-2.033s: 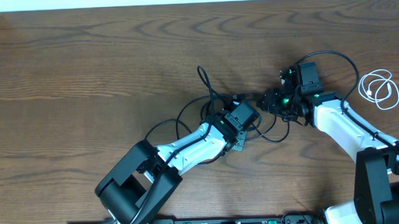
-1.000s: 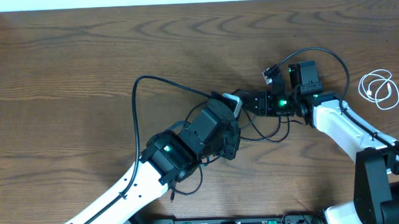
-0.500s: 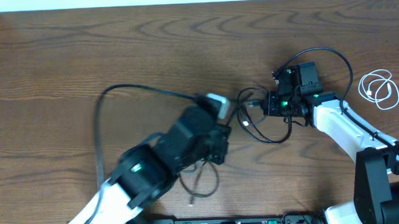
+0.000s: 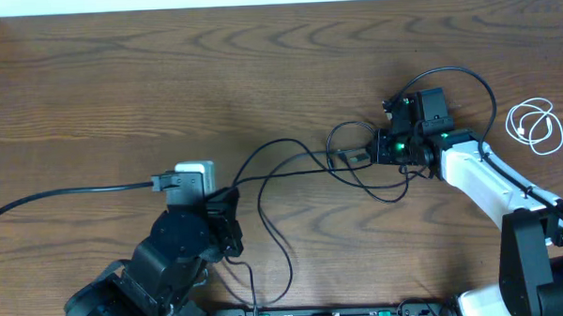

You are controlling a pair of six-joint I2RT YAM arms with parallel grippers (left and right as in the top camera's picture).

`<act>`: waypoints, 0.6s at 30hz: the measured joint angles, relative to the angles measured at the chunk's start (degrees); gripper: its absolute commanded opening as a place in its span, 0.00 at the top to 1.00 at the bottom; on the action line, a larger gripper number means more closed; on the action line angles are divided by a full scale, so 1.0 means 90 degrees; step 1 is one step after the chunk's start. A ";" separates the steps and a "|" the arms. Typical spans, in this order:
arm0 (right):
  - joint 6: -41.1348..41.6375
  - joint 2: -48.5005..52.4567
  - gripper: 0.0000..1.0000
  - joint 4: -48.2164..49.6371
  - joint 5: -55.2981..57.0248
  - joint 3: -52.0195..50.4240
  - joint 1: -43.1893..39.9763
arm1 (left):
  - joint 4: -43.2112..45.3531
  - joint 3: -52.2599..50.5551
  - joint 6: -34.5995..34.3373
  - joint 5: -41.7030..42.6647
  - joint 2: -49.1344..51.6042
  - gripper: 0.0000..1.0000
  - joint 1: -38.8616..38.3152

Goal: Untangle cables

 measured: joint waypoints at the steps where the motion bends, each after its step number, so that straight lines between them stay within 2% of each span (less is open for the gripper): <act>1: 0.0000 0.0000 0.99 -0.0002 0.0005 0.0000 0.0000 | -0.0083 0.0000 -0.0053 -0.0075 0.0000 0.92 0.0000; 9: -0.0005 0.0000 0.98 -0.0034 0.0328 0.0000 -0.0005 | -0.0554 -0.0002 -0.0260 -0.0381 0.0491 0.91 0.0012; 13: -0.0005 0.0000 0.98 -0.0036 0.0549 0.0000 -0.0007 | -0.0614 -0.0002 -0.0321 -0.0444 0.1061 0.83 0.0024; 14: -0.0005 0.0000 0.98 -0.0036 0.0580 0.0000 -0.0010 | -0.0614 -0.0002 -0.0338 -0.0447 0.1192 0.79 0.0024; 16: -0.0007 0.0000 0.99 -0.0036 0.0641 0.0000 -0.0024 | -0.0612 -0.0002 -0.0345 -0.0415 0.1613 0.57 0.0029; 18: -0.0005 0.0000 0.99 -0.0036 0.0680 0.0000 -0.0032 | -0.0631 0.0000 -0.0325 -0.0340 0.2004 0.42 0.0029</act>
